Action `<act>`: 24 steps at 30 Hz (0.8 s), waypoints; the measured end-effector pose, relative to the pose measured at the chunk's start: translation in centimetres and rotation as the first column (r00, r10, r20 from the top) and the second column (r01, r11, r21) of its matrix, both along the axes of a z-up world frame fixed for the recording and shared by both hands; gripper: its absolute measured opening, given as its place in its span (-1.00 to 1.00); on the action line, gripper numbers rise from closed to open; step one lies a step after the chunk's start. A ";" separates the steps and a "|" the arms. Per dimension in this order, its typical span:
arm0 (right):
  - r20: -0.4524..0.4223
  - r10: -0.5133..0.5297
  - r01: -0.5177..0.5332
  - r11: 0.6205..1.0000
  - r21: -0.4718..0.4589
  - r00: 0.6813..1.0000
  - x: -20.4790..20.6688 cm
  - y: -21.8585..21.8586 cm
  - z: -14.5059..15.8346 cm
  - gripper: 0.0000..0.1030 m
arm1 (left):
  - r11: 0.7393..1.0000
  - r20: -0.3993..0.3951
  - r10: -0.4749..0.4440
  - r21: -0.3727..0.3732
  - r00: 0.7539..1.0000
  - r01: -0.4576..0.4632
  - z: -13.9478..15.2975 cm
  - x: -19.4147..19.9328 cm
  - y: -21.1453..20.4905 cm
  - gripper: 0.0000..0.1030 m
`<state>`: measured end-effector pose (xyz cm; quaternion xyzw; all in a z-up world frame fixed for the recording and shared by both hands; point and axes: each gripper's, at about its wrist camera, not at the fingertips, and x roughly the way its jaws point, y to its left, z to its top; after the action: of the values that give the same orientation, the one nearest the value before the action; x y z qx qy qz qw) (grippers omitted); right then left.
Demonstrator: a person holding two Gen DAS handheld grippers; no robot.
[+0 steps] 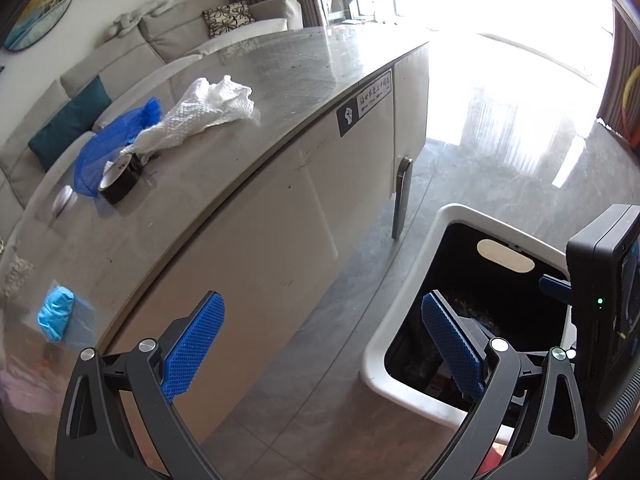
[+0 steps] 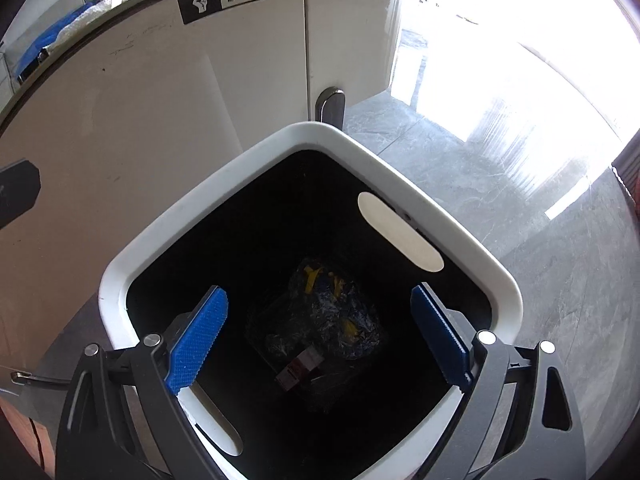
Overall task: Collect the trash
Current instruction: 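Grasp the zip bag with blue glove with the left tool while the right tool moves to the table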
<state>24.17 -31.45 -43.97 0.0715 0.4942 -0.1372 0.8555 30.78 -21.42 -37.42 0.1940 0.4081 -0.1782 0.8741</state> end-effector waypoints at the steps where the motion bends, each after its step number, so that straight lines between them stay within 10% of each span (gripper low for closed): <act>1: 0.044 -0.008 0.008 1.000 -0.010 0.999 -0.5 0.1 1.0 0.86 | 1.000 0.013 0.005 -0.007 1.000 -0.005 0.4 -0.1 0.2 0.92; 13: 0.515 -0.007 0.091 0.986 -0.138 0.857 -4.8 1.1 13.0 0.91 | 0.986 0.106 0.122 -0.130 0.987 -0.108 6.1 0.2 5.7 0.92; 24: 0.630 0.134 -0.014 0.981 -0.193 0.765 -3.5 6.3 19.2 0.91 | 0.948 0.138 0.289 -0.177 0.947 -0.263 8.0 2.6 13.0 0.92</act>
<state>20.67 -25.16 -24.80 0.0183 0.1615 -0.1139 0.9801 33.39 -8.43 -29.43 0.0796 0.3435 -0.0689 0.9332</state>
